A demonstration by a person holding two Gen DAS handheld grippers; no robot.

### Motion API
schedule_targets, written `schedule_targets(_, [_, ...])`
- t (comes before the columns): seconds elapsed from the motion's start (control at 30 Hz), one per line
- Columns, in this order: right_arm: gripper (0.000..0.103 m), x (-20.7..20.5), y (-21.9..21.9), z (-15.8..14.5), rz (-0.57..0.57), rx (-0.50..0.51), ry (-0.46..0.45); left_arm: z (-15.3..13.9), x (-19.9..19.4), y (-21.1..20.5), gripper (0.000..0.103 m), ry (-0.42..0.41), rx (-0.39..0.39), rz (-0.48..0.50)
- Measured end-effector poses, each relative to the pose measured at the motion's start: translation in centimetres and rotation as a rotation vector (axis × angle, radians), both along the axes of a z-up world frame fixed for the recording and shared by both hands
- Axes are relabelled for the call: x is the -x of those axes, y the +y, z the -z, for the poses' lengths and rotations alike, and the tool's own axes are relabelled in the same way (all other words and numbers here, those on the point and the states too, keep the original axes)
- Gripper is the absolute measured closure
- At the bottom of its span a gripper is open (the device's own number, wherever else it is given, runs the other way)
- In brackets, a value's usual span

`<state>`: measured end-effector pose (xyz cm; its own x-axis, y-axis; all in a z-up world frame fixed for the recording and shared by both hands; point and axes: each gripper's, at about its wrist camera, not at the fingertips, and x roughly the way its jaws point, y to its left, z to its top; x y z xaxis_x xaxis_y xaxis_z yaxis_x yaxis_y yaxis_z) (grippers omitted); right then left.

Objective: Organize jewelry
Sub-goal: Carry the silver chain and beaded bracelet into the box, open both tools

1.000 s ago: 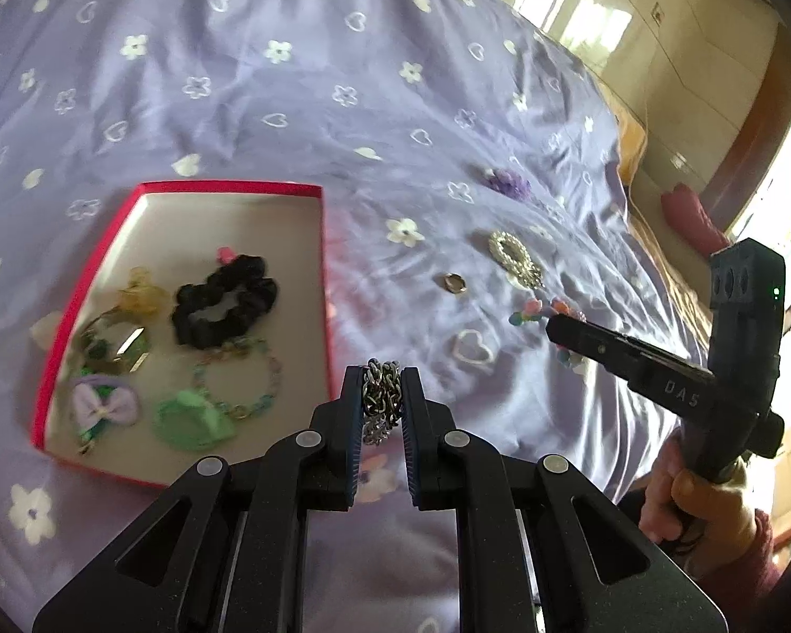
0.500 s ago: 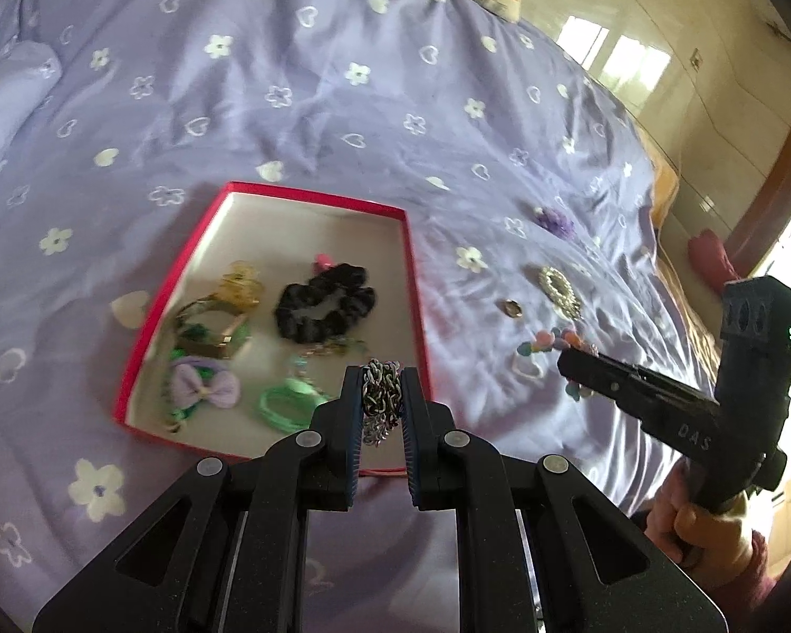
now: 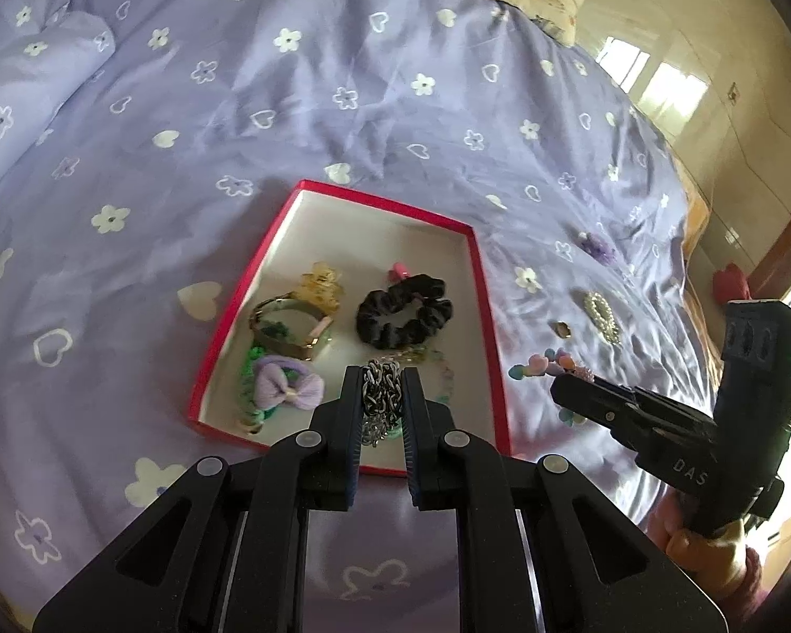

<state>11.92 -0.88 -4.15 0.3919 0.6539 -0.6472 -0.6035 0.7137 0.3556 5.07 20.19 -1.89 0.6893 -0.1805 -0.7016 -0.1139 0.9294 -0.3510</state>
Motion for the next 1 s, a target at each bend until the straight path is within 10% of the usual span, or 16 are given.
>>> schedule_targets(1.0, [0.088,-3.6,6.8,6.5,-0.107,0.167,0.1,7.1,-3.5,3.1,0.091,0.156,0.008,-0.056])
